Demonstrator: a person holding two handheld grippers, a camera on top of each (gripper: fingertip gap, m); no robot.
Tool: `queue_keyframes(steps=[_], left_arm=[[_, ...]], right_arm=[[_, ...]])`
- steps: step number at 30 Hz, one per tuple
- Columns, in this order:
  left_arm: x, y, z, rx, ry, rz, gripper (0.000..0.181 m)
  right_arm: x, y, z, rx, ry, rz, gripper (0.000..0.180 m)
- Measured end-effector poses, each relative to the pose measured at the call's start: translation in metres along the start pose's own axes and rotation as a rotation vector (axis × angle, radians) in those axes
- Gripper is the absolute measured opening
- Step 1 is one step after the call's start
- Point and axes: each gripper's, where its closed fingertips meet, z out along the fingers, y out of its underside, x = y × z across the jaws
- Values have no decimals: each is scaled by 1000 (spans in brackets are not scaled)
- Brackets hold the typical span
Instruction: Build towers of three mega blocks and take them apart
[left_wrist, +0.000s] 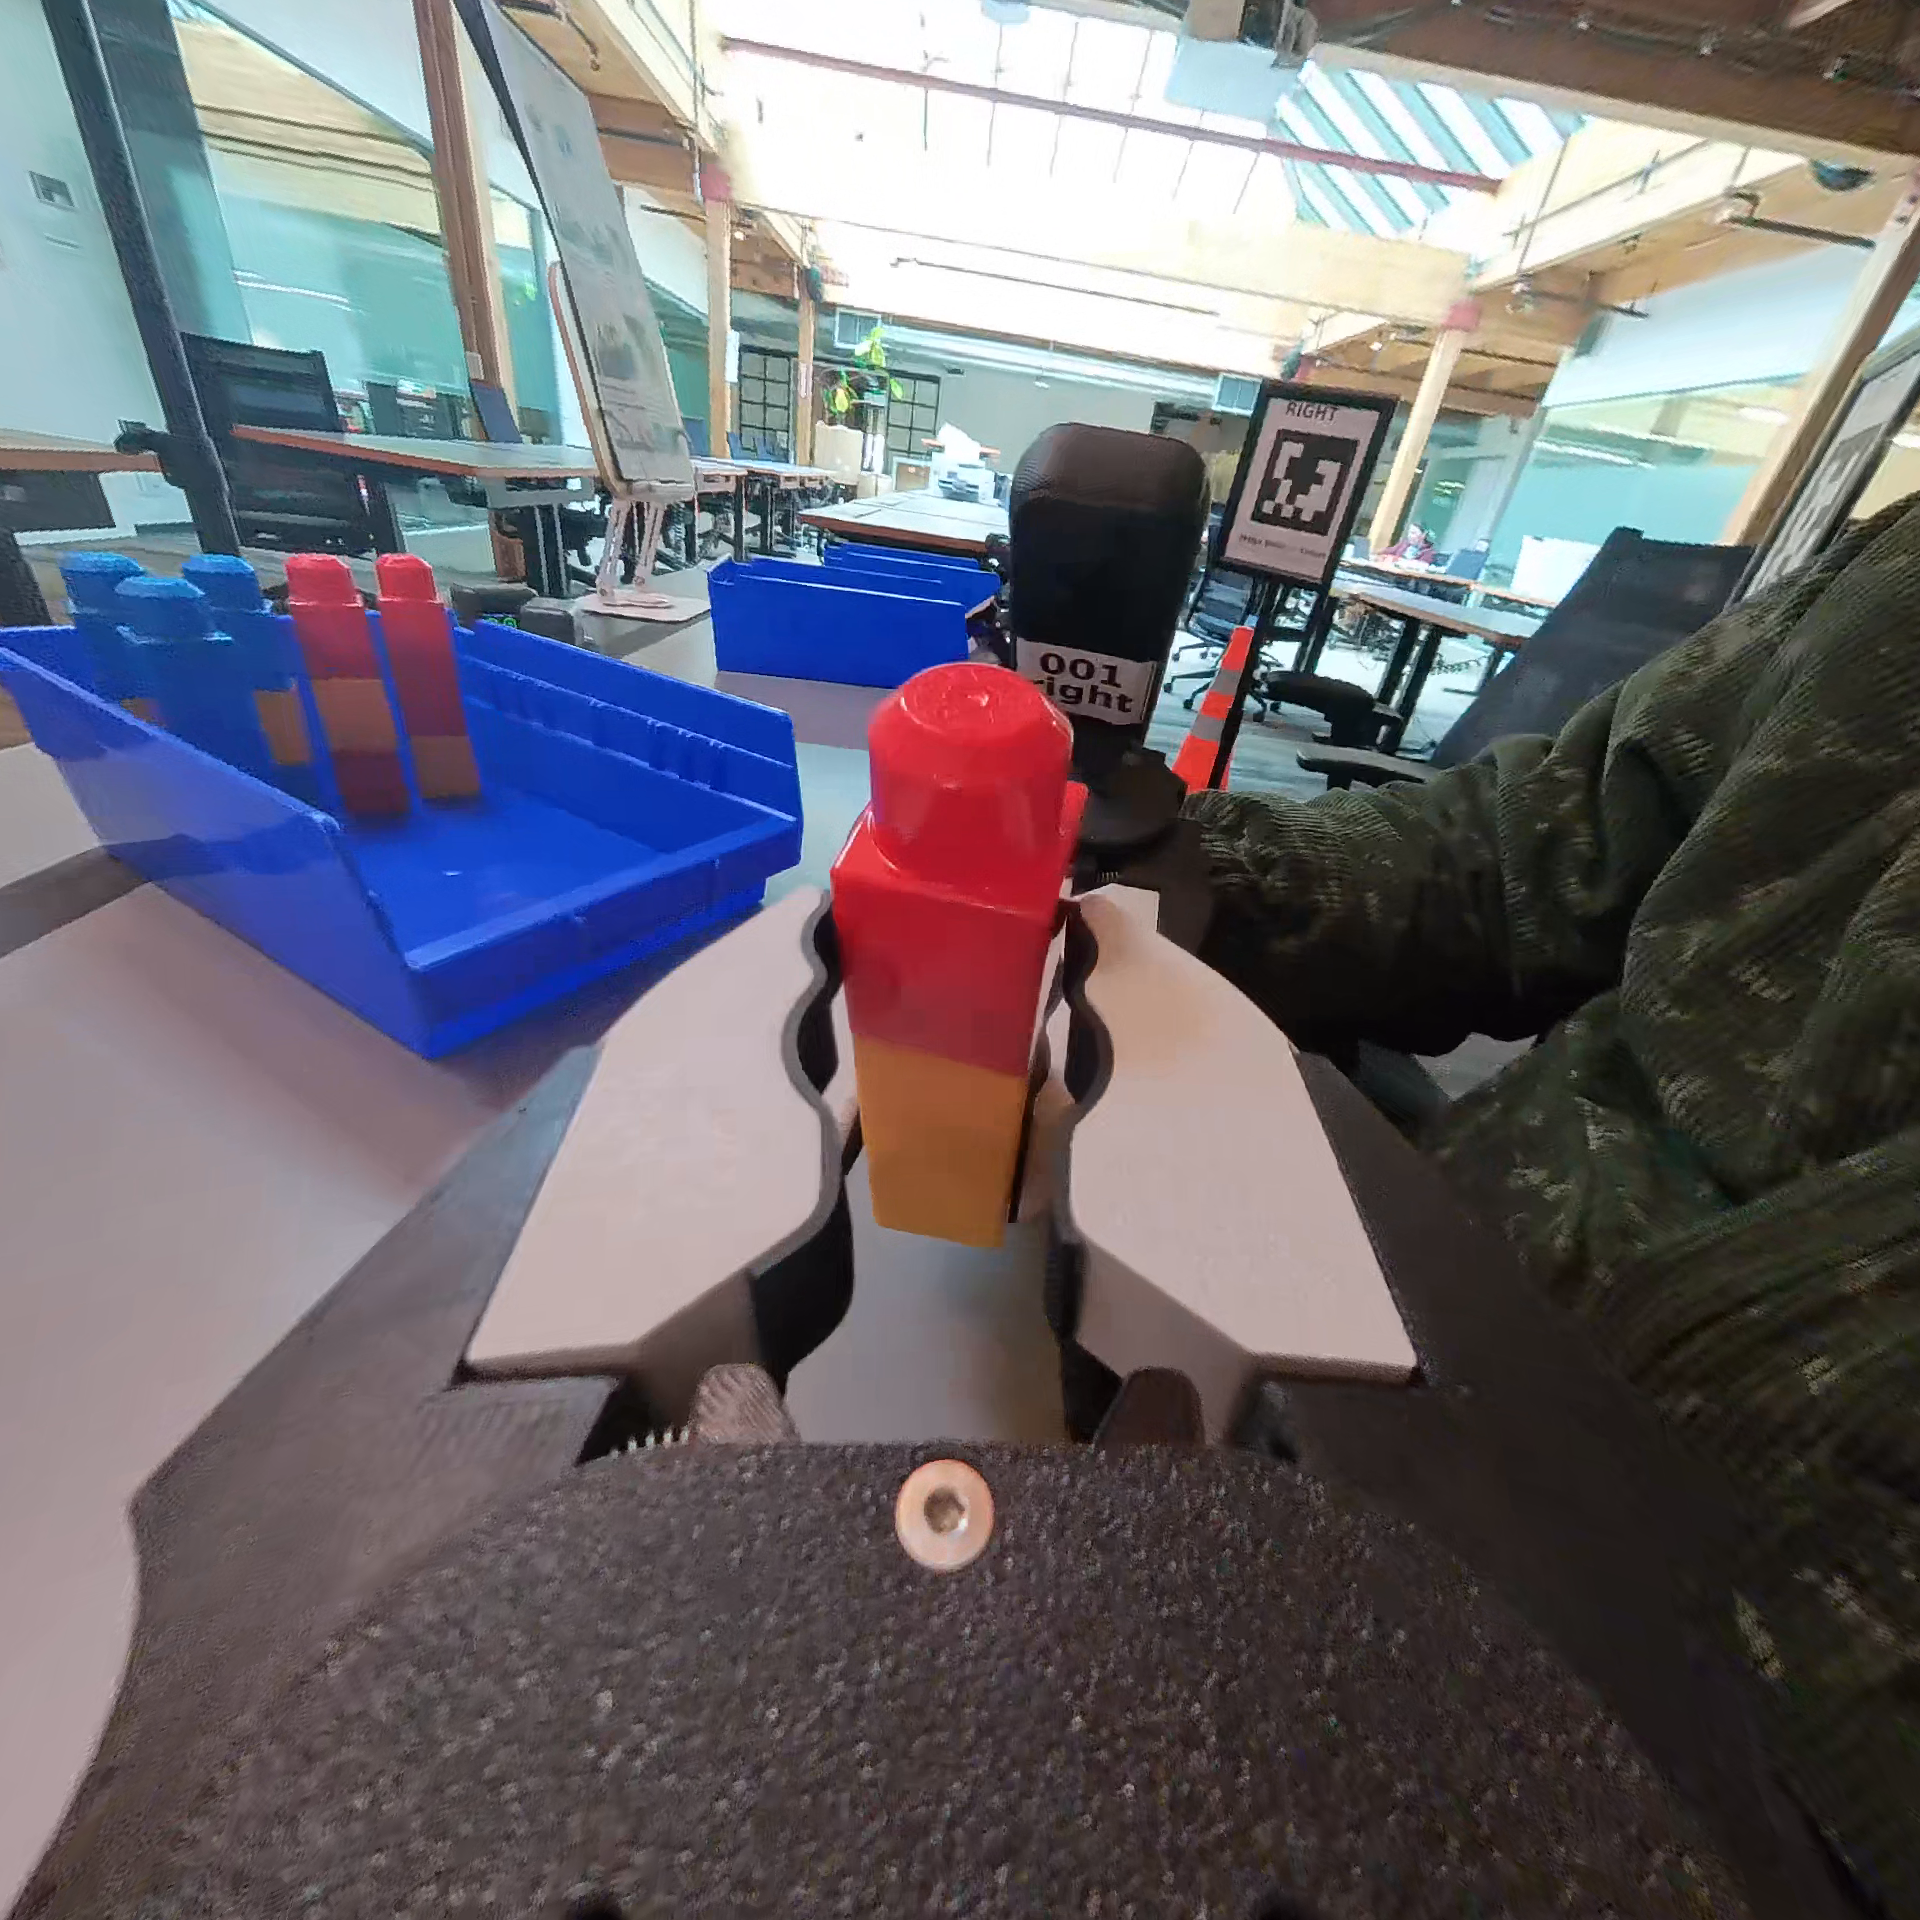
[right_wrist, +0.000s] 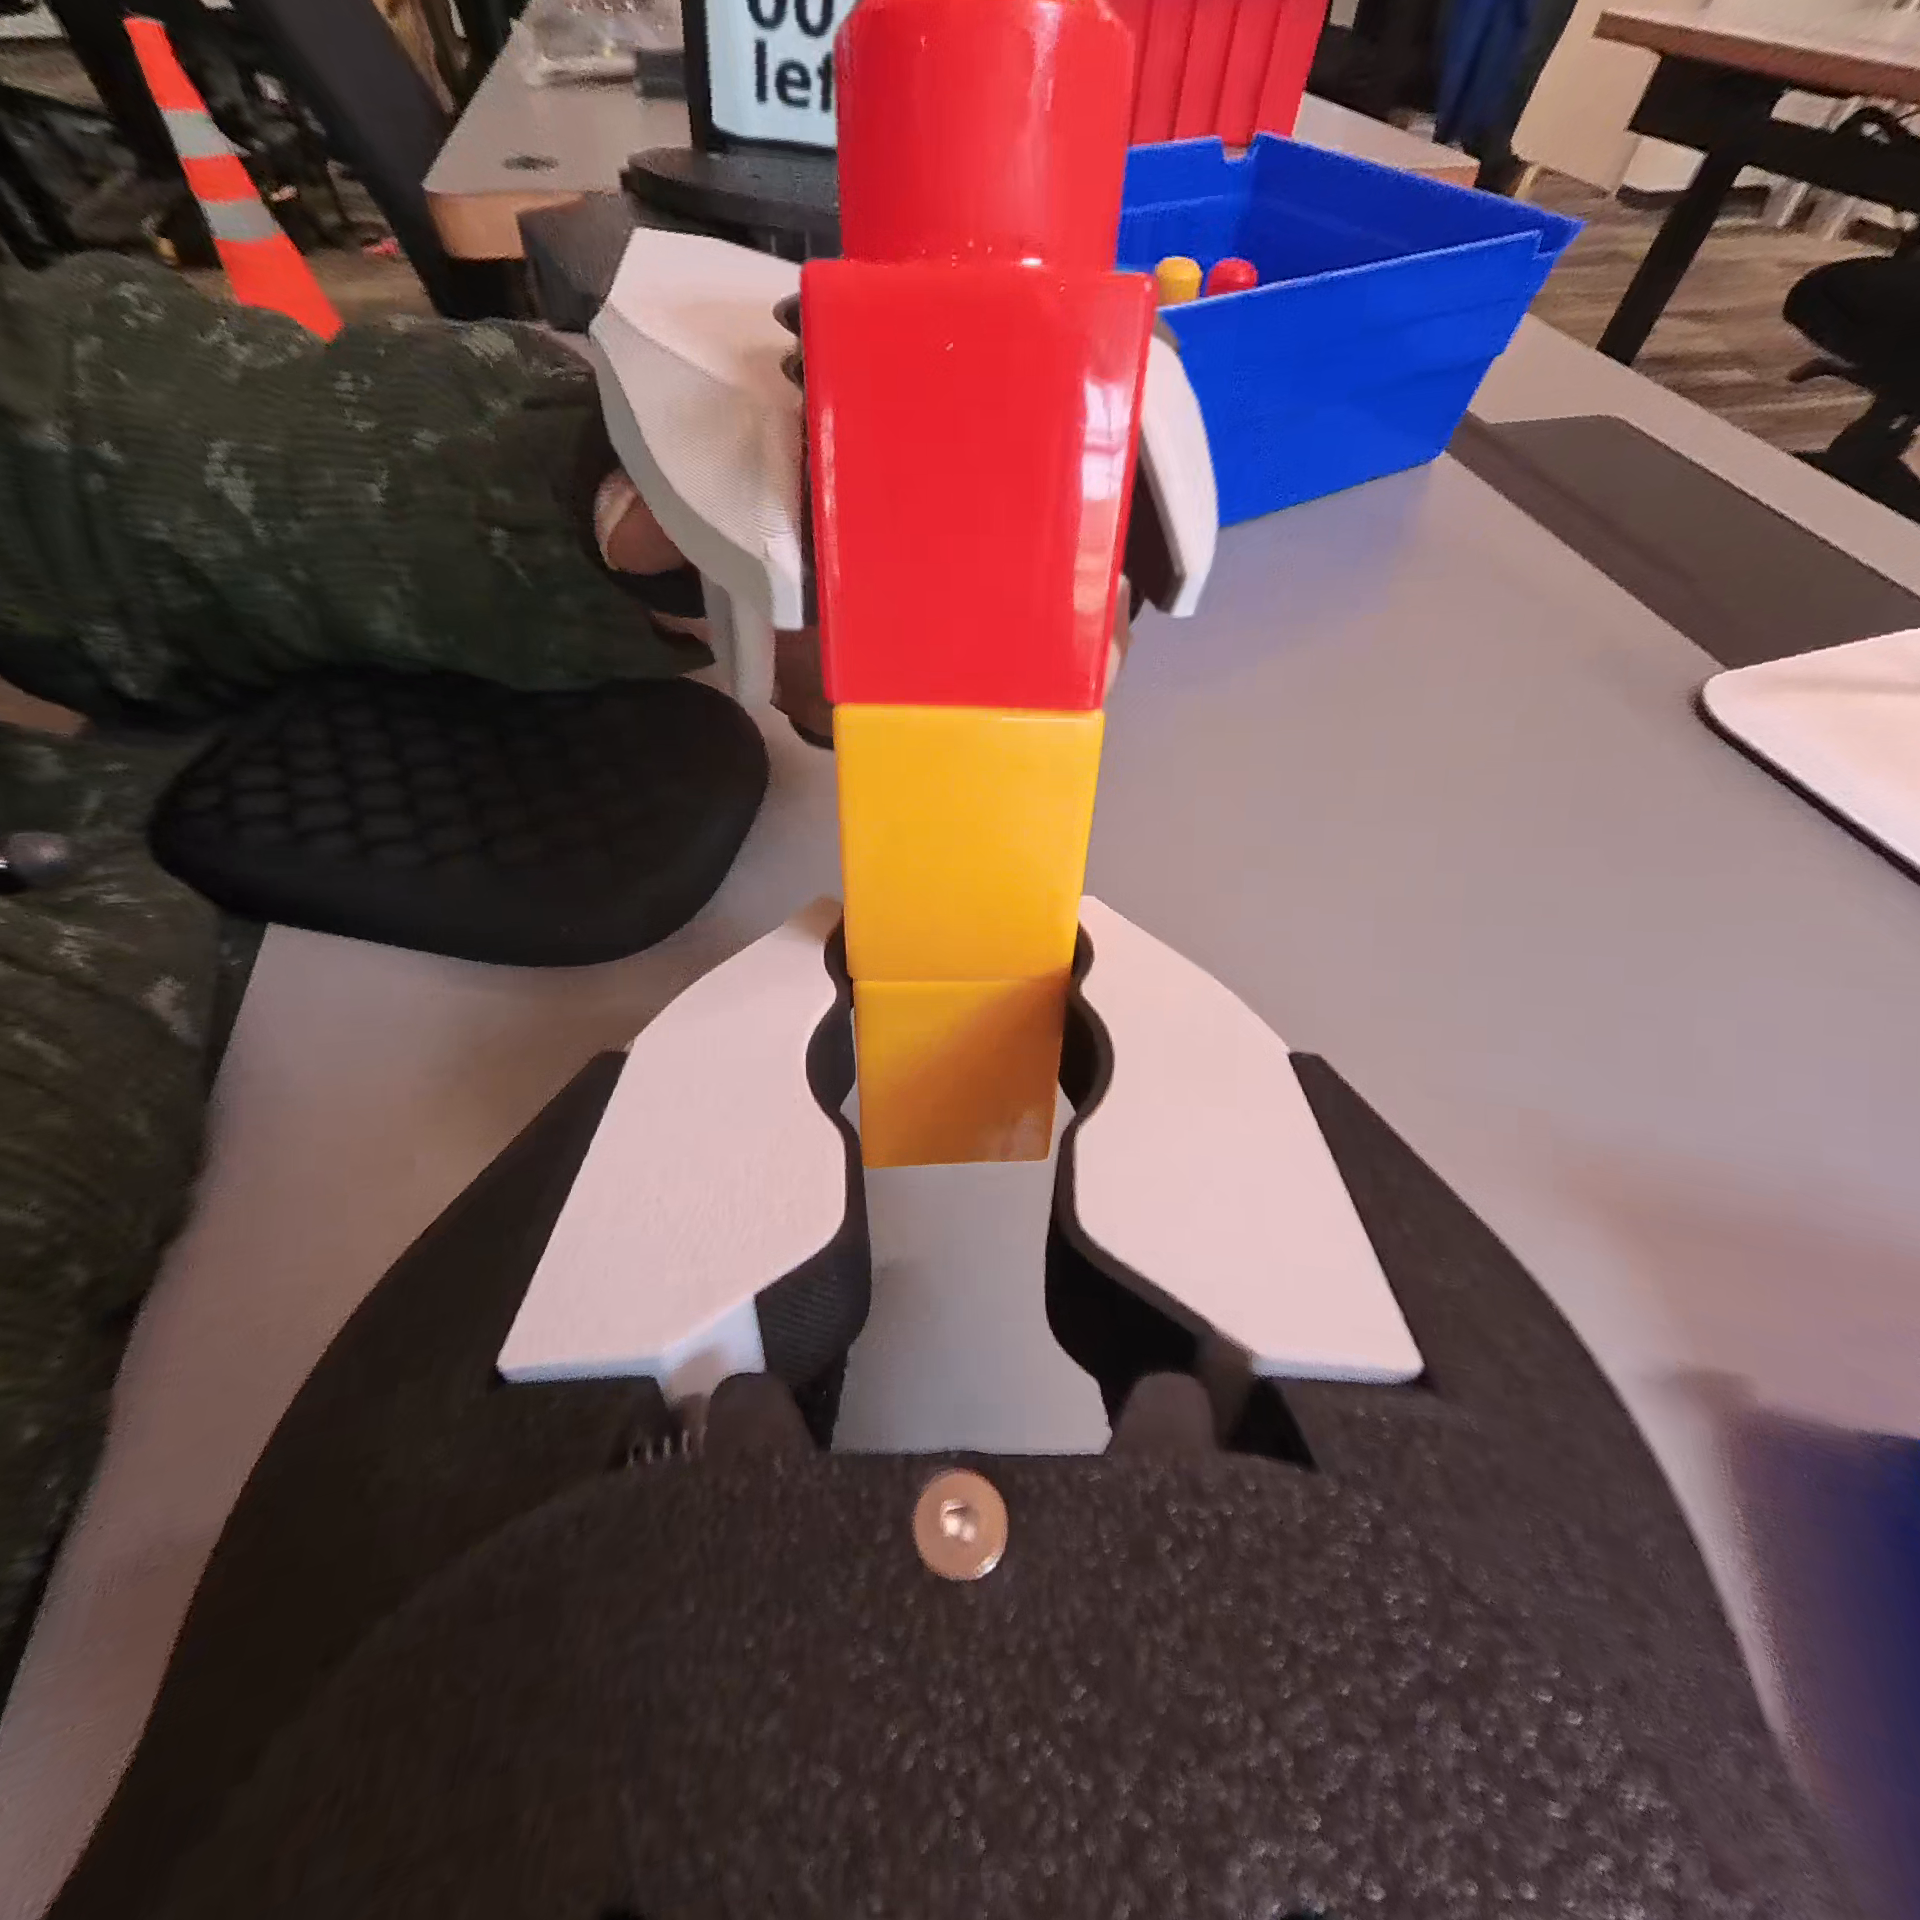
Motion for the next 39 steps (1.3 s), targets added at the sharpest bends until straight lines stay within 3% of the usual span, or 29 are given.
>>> queue_keyframes(steps=[10, 39], left_arm=[[-3, 0, 3, -23, -68, -8, 40], [10, -7, -3, 33, 38, -3, 40]], right_arm=[[1, -1, 0, 2, 10, 26, 37], [-13, -8, -5, 62, -115, 46, 37]])
